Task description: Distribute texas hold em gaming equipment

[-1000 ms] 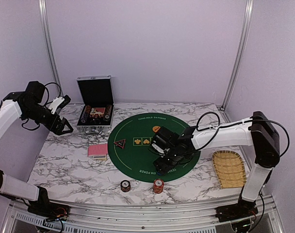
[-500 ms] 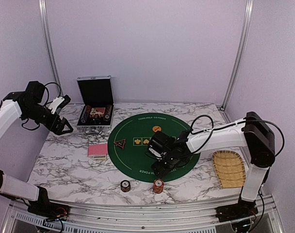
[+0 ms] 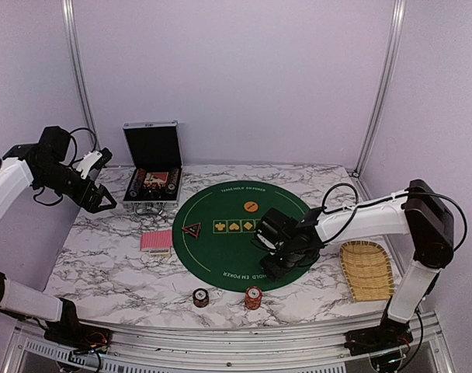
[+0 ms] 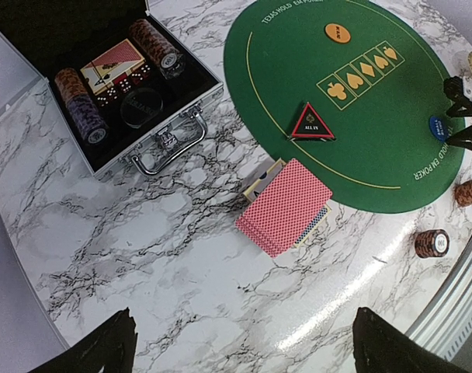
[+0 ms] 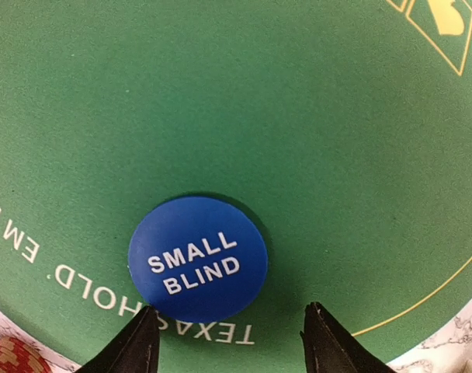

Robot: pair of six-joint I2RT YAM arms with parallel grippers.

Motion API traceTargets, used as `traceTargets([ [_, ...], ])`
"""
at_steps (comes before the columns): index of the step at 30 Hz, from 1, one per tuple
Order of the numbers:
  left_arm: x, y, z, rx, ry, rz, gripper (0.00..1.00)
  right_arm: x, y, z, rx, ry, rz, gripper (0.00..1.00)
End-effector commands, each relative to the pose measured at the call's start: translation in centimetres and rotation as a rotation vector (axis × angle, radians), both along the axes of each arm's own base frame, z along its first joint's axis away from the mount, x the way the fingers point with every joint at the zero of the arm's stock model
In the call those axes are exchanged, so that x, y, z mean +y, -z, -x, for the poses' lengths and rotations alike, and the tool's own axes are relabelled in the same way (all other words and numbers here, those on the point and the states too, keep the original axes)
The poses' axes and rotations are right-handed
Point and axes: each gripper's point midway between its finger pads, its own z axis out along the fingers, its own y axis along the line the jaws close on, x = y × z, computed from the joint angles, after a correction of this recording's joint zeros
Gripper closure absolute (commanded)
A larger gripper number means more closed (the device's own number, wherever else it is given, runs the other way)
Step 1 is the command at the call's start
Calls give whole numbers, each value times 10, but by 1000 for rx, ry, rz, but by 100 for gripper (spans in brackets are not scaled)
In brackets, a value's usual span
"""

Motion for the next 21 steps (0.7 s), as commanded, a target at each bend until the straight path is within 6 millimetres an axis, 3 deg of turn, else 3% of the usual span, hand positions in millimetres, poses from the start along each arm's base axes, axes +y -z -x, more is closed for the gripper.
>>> traceTargets([
  [1, 0, -5, 2, 3, 6, -2, 1, -19, -6, -9, -29, 51, 20, 39],
  [4, 0, -5, 2, 1, 7, -5, 1, -16, -13, -12, -34, 48, -2, 39],
  [10, 0, -5, 1, 1, 10, -6, 1, 20, -30, -17, -29, -7, -104, 35],
  [21, 0, -6, 2, 0, 8, -7, 1, 49, -16, -37, -33, -28, -113, 41],
])
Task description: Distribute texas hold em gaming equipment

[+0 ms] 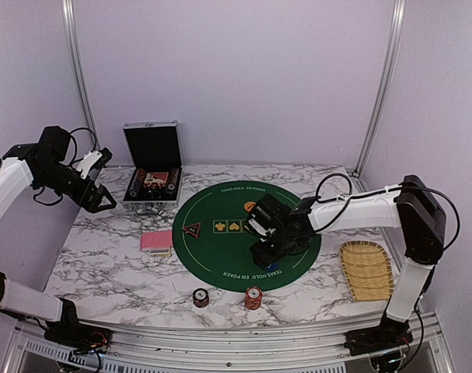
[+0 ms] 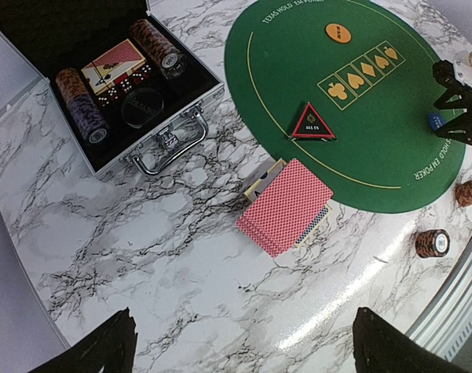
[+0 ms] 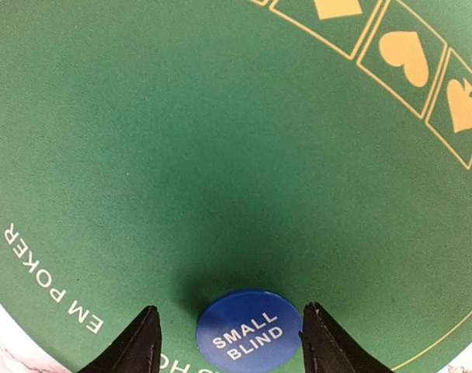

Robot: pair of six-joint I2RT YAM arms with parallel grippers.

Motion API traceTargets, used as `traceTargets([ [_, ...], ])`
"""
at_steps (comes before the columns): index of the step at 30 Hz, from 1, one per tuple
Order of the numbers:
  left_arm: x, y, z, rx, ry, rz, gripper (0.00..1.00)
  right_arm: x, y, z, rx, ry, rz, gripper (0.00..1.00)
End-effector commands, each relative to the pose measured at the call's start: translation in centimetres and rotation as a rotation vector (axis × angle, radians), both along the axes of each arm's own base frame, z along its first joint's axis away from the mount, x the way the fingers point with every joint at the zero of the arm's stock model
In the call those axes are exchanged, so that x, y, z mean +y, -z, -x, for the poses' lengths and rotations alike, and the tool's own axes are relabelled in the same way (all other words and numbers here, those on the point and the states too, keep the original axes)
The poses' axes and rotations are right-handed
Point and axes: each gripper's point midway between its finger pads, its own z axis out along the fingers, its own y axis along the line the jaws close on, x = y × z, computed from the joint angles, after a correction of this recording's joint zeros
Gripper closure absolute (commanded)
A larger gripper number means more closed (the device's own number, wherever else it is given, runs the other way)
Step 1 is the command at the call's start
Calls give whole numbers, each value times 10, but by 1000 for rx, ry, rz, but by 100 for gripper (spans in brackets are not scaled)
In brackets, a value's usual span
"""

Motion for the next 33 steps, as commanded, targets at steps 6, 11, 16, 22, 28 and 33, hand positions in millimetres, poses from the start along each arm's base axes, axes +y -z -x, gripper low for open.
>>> traceTargets([
  [6, 0, -7, 2, -2, 9, -4, 1, 9, 10, -12, -25, -6, 14, 46],
  [11, 0, -7, 1, -3, 9, -4, 1, -8, 18, -11, -36, 18, 68, 51],
  [16, 0, -5, 2, 2, 8, -3, 1, -29, 20, -3, -40, 42, 101, 54],
  [22, 0, -7, 1, -4, 10, -5, 1, -54, 21, 9, -32, 69, 133, 55],
  [28, -1, -5, 1, 4, 10, 2, 1, -71, 18, 12, -34, 91, 149, 56],
  [33, -2, -6, 3, 3, 10, 5, 1, -75, 15, 10, -40, 95, 156, 55],
])
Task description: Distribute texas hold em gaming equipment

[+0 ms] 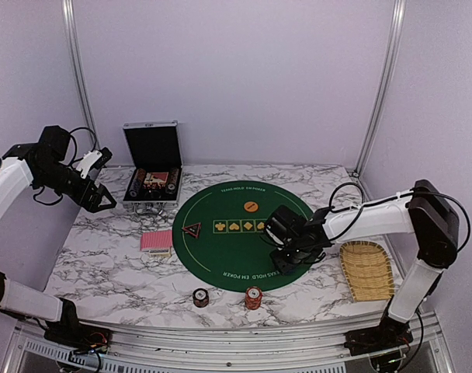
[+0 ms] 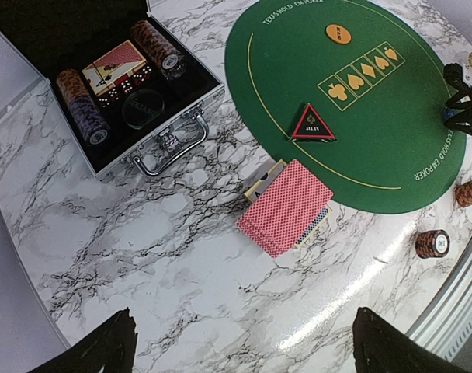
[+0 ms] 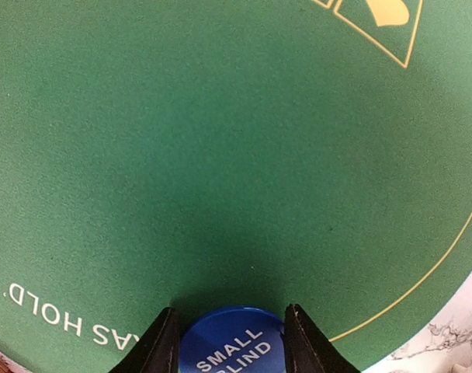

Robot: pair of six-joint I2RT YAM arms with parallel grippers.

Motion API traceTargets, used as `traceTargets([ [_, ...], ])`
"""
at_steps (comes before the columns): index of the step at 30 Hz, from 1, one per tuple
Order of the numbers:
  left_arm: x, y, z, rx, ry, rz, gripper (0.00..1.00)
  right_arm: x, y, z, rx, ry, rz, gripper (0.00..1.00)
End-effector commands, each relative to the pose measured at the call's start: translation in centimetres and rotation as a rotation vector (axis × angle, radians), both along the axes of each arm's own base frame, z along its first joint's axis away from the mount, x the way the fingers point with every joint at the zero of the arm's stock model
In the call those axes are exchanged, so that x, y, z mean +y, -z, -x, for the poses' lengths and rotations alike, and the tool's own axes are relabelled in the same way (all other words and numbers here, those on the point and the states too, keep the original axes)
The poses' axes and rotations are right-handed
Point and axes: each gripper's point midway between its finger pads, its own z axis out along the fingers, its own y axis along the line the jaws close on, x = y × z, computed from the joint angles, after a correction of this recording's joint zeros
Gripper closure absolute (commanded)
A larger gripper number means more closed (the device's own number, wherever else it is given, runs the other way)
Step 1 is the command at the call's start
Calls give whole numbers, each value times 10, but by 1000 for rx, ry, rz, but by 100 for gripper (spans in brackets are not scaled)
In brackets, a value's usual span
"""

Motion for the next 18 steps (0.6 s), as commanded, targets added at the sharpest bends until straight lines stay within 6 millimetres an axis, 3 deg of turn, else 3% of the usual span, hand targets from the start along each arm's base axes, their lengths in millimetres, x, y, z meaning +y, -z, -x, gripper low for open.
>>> traceTargets([
  [1, -1, -5, 3, 6, 10, 4, 1, -16, -4, 1, 1, 22, 52, 55],
  [4, -2, -5, 3, 7, 11, 4, 1, -8, -25, -6, -20, 10, 27, 51],
  [9, -1, -3, 5, 10, 11, 1, 1, 23, -89, -13, -74, -39, -94, 34],
  [12, -1, -3, 5, 11, 12, 1, 1, 49, -117, 4, -79, -122, -135, 20],
  [18, -2, -6, 5, 4, 15, 3, 1, 84, -122, 63, 41, -266, -173, 9],
])
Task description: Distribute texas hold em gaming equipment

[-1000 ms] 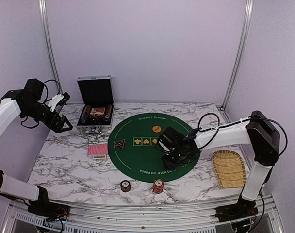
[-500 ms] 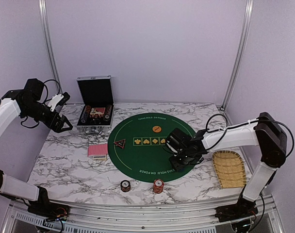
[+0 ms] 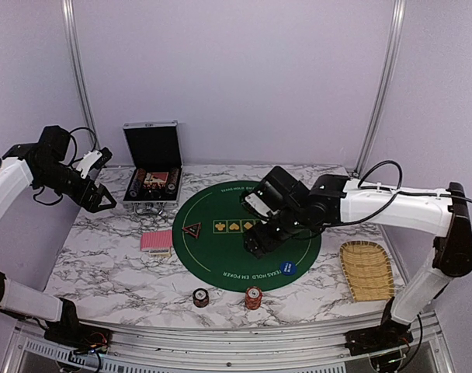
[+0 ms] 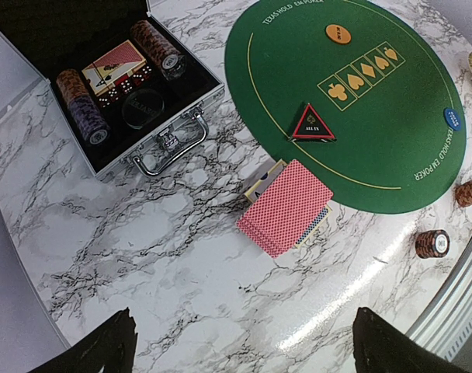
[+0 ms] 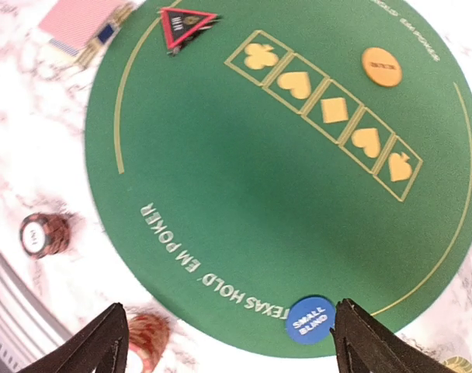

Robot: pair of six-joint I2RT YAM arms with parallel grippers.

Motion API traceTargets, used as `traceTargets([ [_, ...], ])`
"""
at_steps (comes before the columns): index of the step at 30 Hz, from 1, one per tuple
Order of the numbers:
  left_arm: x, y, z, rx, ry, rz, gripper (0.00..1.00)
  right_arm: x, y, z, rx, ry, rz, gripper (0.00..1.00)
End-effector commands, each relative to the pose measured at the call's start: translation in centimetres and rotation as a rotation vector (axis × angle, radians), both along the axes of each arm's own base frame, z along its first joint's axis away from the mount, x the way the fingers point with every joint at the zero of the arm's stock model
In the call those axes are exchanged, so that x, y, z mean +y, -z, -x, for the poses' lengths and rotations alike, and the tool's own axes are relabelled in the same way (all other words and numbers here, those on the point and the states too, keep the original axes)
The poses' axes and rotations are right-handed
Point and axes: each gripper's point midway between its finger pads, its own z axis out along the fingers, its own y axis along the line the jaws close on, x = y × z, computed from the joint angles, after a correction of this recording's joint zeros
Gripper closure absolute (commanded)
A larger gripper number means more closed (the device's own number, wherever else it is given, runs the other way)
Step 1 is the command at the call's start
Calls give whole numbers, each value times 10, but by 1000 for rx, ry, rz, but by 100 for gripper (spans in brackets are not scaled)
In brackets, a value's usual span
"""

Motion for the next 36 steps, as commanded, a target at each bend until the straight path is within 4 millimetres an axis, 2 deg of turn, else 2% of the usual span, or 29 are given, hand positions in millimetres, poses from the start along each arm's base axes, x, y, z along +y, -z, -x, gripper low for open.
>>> traceTargets([
  [1, -2, -6, 5, 3, 13, 4, 1, 10, 10, 52, 128, -111, 40, 8],
  [5, -2, -7, 6, 3, 14, 7, 1, 18, 24, 75, 162, -168, 95, 7],
  [10, -2, -9, 6, -5, 13, 7, 1, 23, 43, 89, 188, -212, 141, 9],
  [23, -1, -9, 7, -2, 14, 1, 1, 25, 82, 97, 245, -256, 190, 18],
  [29, -1, -10, 7, -3, 15, -3, 1, 22, 93, 98, 254, -259, 207, 22],
  [36, -1, -9, 7, -1, 17, -4, 1, 23, 95, 98, 252, -257, 203, 30],
])
